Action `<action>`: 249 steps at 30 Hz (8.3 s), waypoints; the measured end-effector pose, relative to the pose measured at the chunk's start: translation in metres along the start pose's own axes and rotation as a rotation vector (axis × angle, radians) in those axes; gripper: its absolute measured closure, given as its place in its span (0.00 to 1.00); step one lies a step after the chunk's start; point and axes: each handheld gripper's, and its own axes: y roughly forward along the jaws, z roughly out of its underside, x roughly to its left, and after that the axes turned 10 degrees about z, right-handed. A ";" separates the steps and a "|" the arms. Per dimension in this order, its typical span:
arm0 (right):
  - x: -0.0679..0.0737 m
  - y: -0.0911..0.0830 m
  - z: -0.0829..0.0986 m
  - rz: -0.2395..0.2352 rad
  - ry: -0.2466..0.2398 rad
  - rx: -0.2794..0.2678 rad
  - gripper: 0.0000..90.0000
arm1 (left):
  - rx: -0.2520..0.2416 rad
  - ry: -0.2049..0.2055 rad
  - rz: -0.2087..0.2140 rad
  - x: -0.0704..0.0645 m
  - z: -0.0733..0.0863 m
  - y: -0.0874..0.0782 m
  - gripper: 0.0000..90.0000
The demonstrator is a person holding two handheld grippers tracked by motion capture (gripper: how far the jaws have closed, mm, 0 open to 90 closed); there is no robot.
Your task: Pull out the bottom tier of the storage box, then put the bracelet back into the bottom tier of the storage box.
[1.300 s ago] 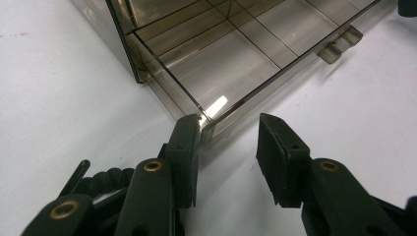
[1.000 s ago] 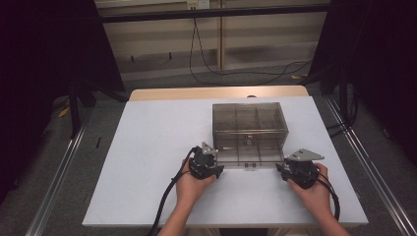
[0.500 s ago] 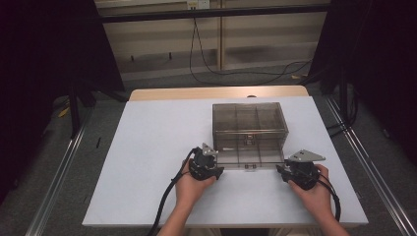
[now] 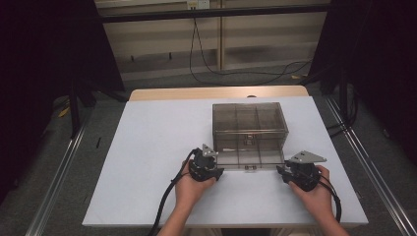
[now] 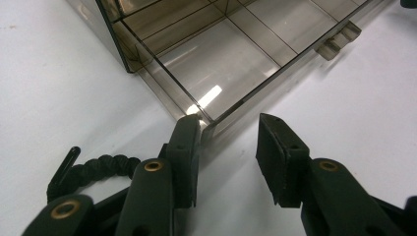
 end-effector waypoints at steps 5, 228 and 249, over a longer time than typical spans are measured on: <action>0.000 -0.001 0.000 0.000 0.000 -0.002 0.68 | 0.000 -0.003 0.008 0.000 0.001 -0.001 0.68; -0.007 -0.011 0.007 -0.103 0.003 0.011 0.14 | 0.161 -0.094 0.036 0.024 -0.054 -0.060 0.78; -0.007 -0.011 0.006 -0.104 -0.002 0.007 0.14 | 0.152 -0.083 0.056 0.016 -0.070 -0.052 0.78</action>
